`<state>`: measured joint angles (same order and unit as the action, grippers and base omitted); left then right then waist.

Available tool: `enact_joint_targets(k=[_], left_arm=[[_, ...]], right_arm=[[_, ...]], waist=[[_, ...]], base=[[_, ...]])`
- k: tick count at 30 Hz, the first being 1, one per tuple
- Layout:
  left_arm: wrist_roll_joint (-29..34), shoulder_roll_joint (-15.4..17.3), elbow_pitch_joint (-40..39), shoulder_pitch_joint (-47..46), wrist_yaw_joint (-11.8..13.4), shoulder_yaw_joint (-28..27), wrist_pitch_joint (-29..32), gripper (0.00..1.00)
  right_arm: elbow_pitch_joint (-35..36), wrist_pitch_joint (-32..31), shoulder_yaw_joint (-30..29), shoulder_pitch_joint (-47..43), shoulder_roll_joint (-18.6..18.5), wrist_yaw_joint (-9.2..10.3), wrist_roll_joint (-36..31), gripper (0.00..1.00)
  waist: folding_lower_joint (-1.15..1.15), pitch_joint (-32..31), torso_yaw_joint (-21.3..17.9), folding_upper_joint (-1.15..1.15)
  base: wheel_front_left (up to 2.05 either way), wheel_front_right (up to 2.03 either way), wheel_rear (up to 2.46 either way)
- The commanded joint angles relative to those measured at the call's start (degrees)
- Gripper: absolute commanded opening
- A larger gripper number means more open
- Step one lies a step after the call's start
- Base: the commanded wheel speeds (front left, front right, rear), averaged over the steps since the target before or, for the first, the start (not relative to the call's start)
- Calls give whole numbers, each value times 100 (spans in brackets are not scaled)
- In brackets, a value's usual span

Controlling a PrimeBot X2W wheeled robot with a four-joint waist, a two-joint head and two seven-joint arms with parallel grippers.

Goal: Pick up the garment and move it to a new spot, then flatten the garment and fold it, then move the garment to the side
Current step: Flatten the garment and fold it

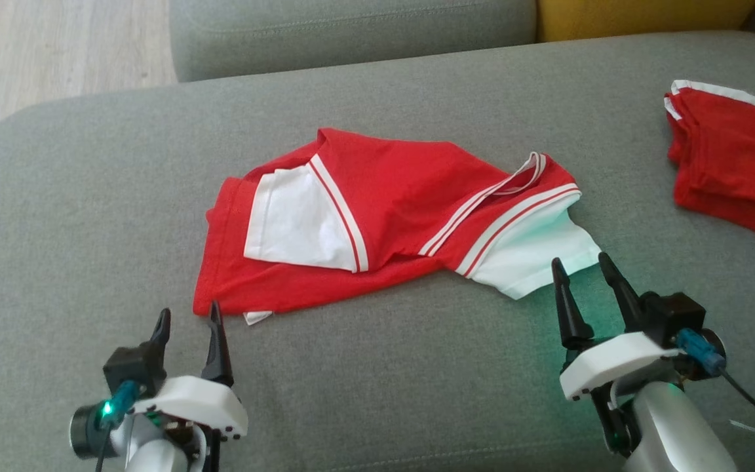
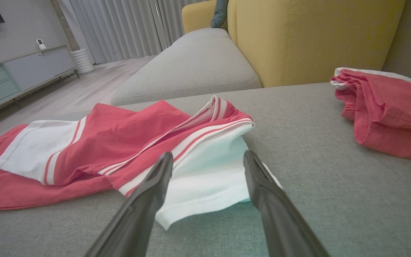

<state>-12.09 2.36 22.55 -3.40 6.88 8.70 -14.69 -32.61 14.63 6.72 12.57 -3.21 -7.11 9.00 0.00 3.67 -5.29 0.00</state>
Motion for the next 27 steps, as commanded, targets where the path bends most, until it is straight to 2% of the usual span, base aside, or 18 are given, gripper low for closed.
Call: enact_joint_targets(k=[1, 18, 27], left_arm=[[-3, 52, -162, -99, -9, -121, -31, 100], [-264, 52, 74, -623, -127, -132, -31, 100], [-350, 52, 386, -798, -49, -173, -31, 100]], right_arm=[[154, 37, 138, 128, 34, -37, 20, 100], [194, 37, 82, 479, 34, -37, 239, 100], [253, 37, 17, 613, 34, -37, 377, 100]], waist=[[0, 43, 0, 0], [0, 727, -143, 0], [0, 972, -227, 0]], base=[[0, 0, 0], [0, 0, 0], [0, 0, 0]])
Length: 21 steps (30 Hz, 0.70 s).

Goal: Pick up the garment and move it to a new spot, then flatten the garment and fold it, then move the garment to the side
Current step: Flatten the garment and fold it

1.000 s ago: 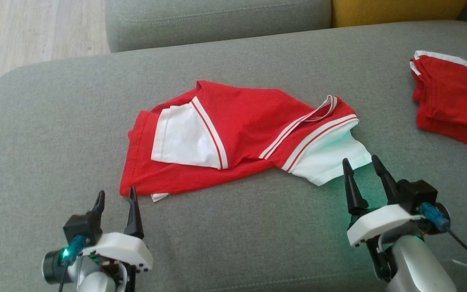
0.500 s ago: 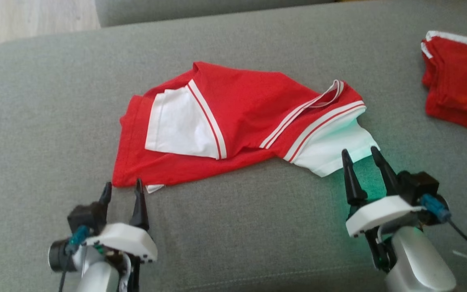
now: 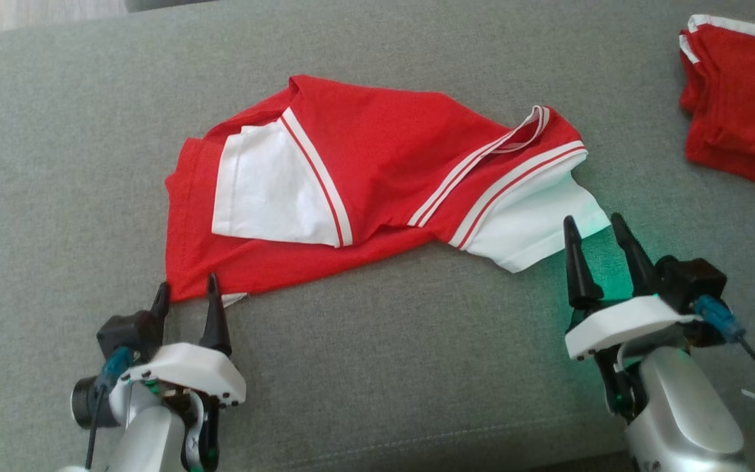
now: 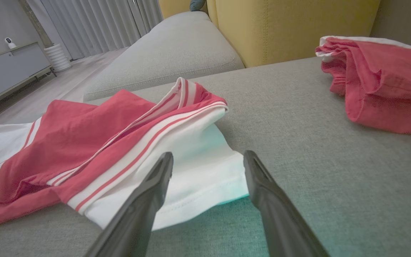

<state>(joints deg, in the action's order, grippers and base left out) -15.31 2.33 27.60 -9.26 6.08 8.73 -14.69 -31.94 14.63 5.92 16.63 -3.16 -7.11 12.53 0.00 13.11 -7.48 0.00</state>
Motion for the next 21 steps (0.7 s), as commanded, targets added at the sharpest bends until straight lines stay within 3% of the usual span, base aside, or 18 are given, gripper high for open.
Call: enact_joint_targets(k=[1, 21], left_arm=[[-45, 54, -65, -223, 30, -175, -31, 100], [-265, 54, 281, -116, 49, -267, -31, 100]], right_arm=[[190, 37, 84, 217, 28, -37, 26, 100], [63, 37, -476, 328, 28, -37, -127, 100]], waist=[[0, 46, -10, 0], [0, 172, 72, 0]], base=[[0, 0, 0], [0, 0, 0]])
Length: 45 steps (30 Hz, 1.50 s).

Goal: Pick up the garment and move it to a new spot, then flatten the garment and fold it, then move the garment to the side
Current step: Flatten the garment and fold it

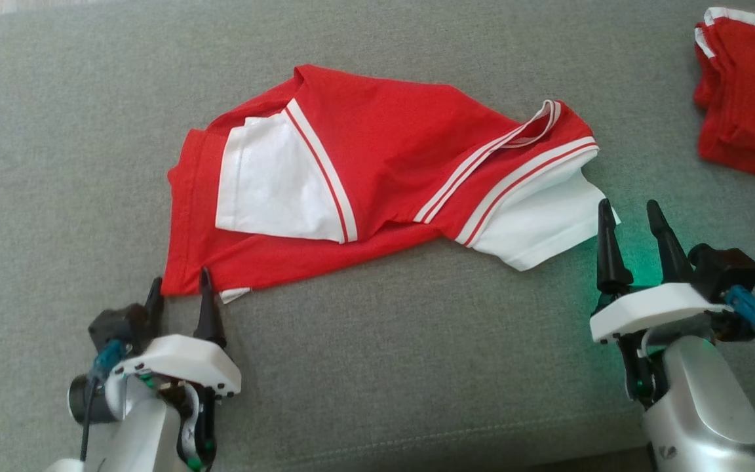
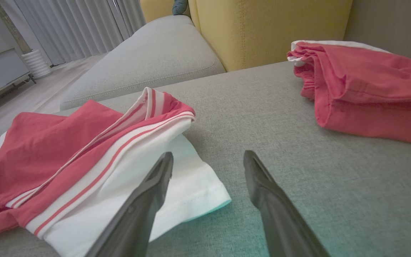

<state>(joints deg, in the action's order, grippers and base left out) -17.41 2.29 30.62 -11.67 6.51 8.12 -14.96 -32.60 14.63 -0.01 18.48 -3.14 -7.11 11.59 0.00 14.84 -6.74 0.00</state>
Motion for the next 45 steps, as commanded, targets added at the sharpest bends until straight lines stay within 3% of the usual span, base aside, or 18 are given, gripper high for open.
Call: enact_joint_targets(k=[1, 7, 8, 10, 11, 24, 25, 26, 27, 35, 45], left_arm=[[-67, 59, -26, 154, -1, -203, -4, 100], [-97, 59, -9, 233, -15, -129, -4, 100], [-98, 59, 8, 214, -13, -119, -4, 95], [-85, 59, 43, 166, -13, -93, -4, 26], [-73, 59, 55, 143, -17, -79, -4, 2], [-8, 59, 3, -4, -141, 149, -4, 0], [5, 59, -3, -5, -153, 170, -4, 0], [13, 59, -8, -4, -161, 187, -4, 0], [16, 59, -12, -4, -168, 201, -4, 0], [84, 59, -91, -1, -207, 229, -4, 0], [366, 59, -693, -95, -299, 15, -4, 0]], right_arm=[[121, 37, 114, 145, 26, -37, -30, 100], [28, 37, -12, 141, 26, -37, -66, 100], [-8, 37, -39, 142, 26, -37, -87, 100], [-97, 37, -102, 151, 26, -37, -138, 100], [-153, 37, -143, 159, 26, -37, -162, 100], [-1260, 37, -348, 625, 26, -37, -338, 100], [-1405, 37, -346, 673, 26, -37, -363, 90], [-1546, 37, -332, 718, 26, -37, -389, 30], [-1676, 37, -319, 758, 26, -37, -398, 0], [-1770, 37, -218, 900, 26, -37, -246, 0], [-598, 37, 174, 883, 26, -37, 351, 0]], waist=[[0, -8, -5, 0], [0, -15, 25, 0], [0, -12, 32, 0], [0, -9, 44, 0], [0, -8, 50, 0], [0, 63, 257, 0], [0, 66, 274, 0], [0, 68, 291, 0], [0, 69, 305, 0], [0, -11, 275, 0], [0, -460, 113, 0]], base=[[0, 0, 0], [0, 0, 0], [0, 0, 0], [0, 0, 0], [0, 0, 0], [0, 0, 0], [0, 0, 0], [0, 0, 0], [0, 0, 0], [0, 0, 0], [0, 0, 0]])
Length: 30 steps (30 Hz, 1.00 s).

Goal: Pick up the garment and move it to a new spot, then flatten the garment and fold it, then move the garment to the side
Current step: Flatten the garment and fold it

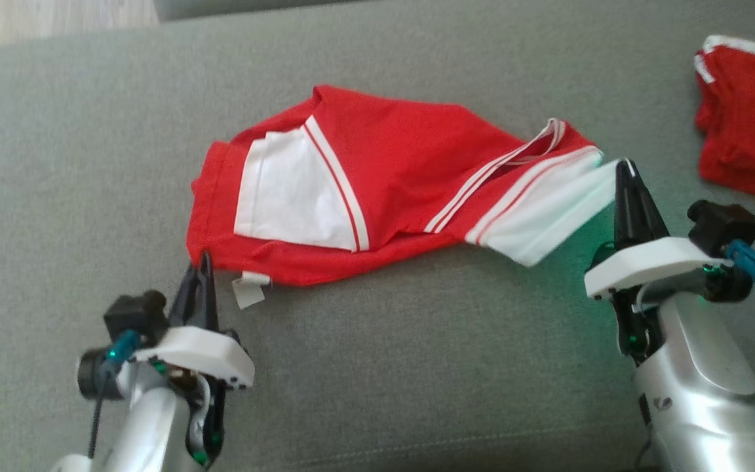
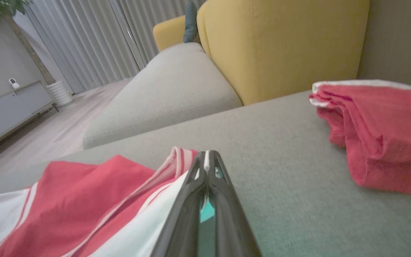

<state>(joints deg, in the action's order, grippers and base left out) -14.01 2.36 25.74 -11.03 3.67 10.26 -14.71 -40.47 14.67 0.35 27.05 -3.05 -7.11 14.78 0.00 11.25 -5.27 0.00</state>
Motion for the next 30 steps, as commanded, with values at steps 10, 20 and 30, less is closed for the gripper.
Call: enact_joint_targets(k=[10, 20, 30], left_arm=[[651, 514, -1281, -1246, -420, -644, -29, 0], [1013, 1226, -1347, -3549, -745, -617, 137, 0], [1159, 1440, -1206, -4921, -786, -482, 701, 0]], right_arm=[[1063, 31, 522, 1046, -266, -37, 418, 0], [1874, -438, 575, 2794, -934, -37, 682, 0], [2114, -951, 328, 3711, -1179, -37, 441, 0]], waist=[[0, -684, -59, 0], [0, -765, 25, 0], [0, -24, 148, 0]], base=[[0, 0, 0], [0, 0, 0], [0, 0, 0]])
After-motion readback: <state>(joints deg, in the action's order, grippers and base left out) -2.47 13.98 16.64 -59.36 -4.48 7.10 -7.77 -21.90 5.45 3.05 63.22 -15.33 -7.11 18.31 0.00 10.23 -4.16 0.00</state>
